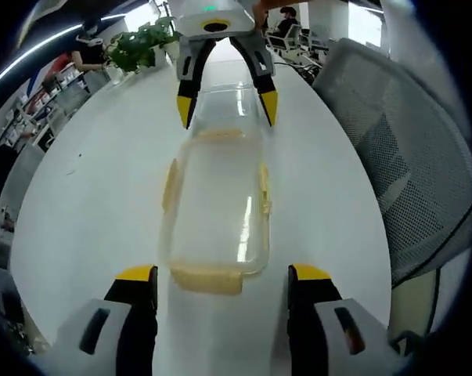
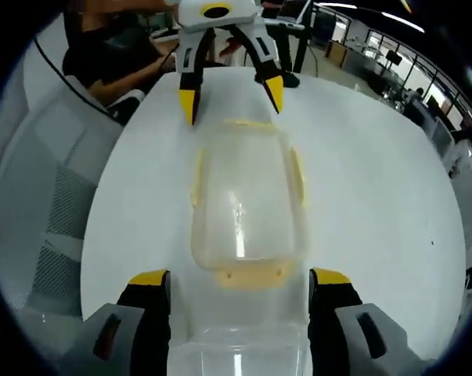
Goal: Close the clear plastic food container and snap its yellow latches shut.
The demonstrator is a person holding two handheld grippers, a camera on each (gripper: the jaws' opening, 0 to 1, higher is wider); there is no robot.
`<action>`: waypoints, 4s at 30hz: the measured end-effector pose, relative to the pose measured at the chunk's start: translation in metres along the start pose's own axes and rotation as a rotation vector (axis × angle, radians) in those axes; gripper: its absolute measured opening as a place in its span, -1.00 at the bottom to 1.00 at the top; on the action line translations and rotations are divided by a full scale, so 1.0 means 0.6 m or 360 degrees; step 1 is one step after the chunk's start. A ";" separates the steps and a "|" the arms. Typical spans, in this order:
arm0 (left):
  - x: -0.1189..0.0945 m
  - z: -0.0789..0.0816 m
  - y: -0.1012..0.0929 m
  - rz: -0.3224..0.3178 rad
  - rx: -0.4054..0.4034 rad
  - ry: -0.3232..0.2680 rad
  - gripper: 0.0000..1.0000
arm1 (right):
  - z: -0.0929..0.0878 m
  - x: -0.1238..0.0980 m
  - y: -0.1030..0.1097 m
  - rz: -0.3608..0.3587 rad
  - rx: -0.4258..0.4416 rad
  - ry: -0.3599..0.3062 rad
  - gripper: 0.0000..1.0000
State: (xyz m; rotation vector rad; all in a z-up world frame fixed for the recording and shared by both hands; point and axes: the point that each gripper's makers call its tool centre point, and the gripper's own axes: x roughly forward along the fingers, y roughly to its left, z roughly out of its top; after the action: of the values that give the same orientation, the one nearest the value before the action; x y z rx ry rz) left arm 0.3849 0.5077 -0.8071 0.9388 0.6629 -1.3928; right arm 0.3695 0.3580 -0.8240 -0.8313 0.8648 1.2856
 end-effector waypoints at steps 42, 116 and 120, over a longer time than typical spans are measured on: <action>0.026 -0.031 0.009 -0.0219 -0.0017 0.0110 -0.21 | -0.008 0.020 -0.016 0.0054 -0.0010 0.0133 -0.20; -0.055 0.074 0.013 -0.0071 -0.0018 0.0159 -0.24 | -0.002 -0.100 -0.012 0.0006 -0.0076 0.0091 -0.24; -0.057 0.087 0.016 -0.0074 -0.0021 0.0153 -0.24 | -0.008 -0.112 -0.012 -0.0003 -0.0080 0.0096 -0.24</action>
State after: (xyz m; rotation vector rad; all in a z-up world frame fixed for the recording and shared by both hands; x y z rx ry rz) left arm 0.3835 0.4797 -0.7506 0.9899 0.7694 -1.3893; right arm 0.3712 0.3231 -0.7659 -0.9145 0.8821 1.2906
